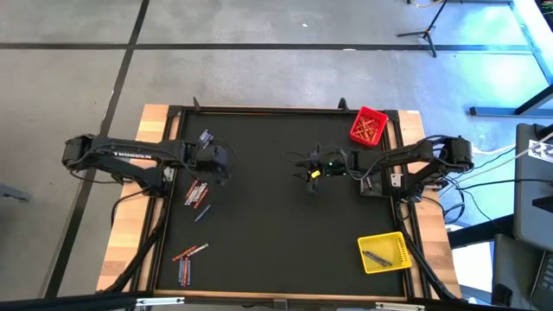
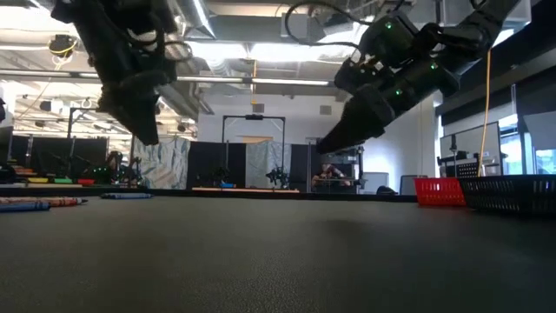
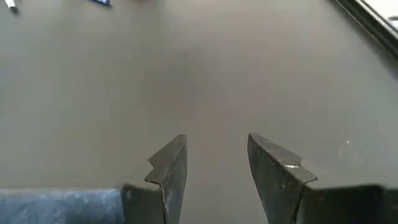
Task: Sort crayons
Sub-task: Put the blue crayon into the yellow bin
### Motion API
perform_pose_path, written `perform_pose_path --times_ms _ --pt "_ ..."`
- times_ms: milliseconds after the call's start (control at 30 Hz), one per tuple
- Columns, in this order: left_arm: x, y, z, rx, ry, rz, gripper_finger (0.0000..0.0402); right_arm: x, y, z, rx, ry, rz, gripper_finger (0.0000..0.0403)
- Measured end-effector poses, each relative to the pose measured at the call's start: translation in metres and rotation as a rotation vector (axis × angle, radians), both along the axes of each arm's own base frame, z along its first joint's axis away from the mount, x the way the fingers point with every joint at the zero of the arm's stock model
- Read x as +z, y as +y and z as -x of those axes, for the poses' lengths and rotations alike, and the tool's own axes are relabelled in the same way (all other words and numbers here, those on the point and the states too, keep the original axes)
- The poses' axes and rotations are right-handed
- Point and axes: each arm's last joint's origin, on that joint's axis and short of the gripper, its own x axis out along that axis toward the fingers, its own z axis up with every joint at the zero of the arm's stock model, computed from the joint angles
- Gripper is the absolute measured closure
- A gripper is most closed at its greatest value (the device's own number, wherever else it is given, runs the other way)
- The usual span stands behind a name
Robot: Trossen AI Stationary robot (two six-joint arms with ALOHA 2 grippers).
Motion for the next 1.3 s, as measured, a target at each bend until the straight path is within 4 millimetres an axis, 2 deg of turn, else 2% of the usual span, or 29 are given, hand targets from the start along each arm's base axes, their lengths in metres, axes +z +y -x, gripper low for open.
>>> perform_pose_path --times_ms 167,367,567,700,833,1300 --pt "-0.006 0.021 0.008 0.124 0.027 -0.042 0.0276 -0.008 0.000 -0.006 0.026 -0.014 -0.018 0.0237" --pt "-0.016 0.059 0.017 0.233 0.076 0.017 0.0276 -0.015 0.000 -0.008 0.030 0.000 -0.024 0.0237" --pt "-0.038 0.099 0.029 0.312 0.157 0.138 0.0276 -0.016 0.000 -0.008 0.030 0.003 -0.024 0.0237" --pt "-0.051 0.117 0.036 0.361 0.229 0.175 0.0276 -0.016 0.000 -0.008 0.031 0.004 -0.023 0.0237" --pt "-0.057 0.127 0.037 0.378 0.257 0.202 0.0276 -0.016 0.000 -0.008 0.032 0.004 -0.022 0.0237" --pt "-0.077 0.135 0.031 0.313 0.294 0.250 0.0276 -0.016 0.000 -0.008 0.034 0.005 -0.018 0.0237"
